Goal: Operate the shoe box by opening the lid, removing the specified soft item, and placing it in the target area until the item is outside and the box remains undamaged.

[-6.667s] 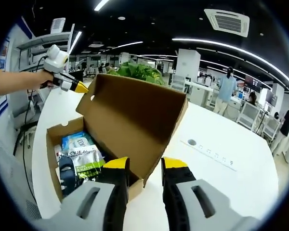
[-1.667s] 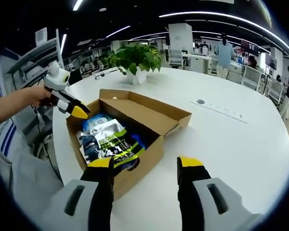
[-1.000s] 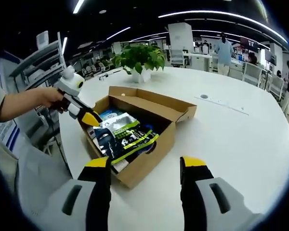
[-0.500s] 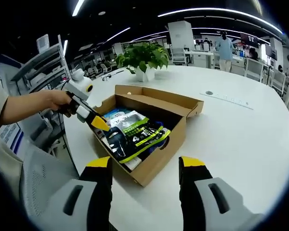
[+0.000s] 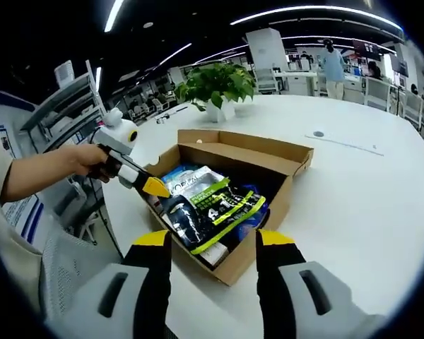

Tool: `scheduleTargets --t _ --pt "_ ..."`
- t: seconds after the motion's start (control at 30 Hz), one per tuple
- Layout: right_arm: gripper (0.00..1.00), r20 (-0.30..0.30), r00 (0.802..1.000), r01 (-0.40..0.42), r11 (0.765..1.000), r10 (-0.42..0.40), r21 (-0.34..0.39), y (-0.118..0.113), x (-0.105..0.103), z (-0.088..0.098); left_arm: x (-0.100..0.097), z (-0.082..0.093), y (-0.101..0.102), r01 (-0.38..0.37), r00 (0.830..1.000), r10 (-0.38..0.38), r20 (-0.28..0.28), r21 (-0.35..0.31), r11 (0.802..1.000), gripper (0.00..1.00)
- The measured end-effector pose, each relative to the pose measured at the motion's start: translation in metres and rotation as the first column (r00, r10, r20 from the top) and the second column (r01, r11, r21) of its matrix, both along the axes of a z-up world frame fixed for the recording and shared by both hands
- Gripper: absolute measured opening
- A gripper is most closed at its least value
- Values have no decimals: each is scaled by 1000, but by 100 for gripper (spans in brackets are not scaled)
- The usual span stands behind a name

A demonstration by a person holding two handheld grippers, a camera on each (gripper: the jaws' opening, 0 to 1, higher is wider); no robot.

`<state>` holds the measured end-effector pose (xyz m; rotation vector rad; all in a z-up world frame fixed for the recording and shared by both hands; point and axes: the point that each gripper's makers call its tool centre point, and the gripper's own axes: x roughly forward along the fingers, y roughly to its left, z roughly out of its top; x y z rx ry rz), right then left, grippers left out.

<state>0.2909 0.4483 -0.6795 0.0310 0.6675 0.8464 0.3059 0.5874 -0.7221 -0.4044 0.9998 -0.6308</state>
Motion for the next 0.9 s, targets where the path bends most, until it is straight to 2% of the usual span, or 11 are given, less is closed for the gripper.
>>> scheduleTargets --t 0.3,0.73,0.9 --pt "37 -48 998 -40 999 39 -15 18 3 -10 -1 5 11 -20 1000 20 23 14 1000 0" --pt "32 -88 990 -120 989 113 -81 44 10 -24 -3 10 29 -57 997 55 48 37 998 0" --pt "32 -130 985 -125 987 112 -100 53 15 -31 -4 11 37 -70 996 68 55 47 996 0"
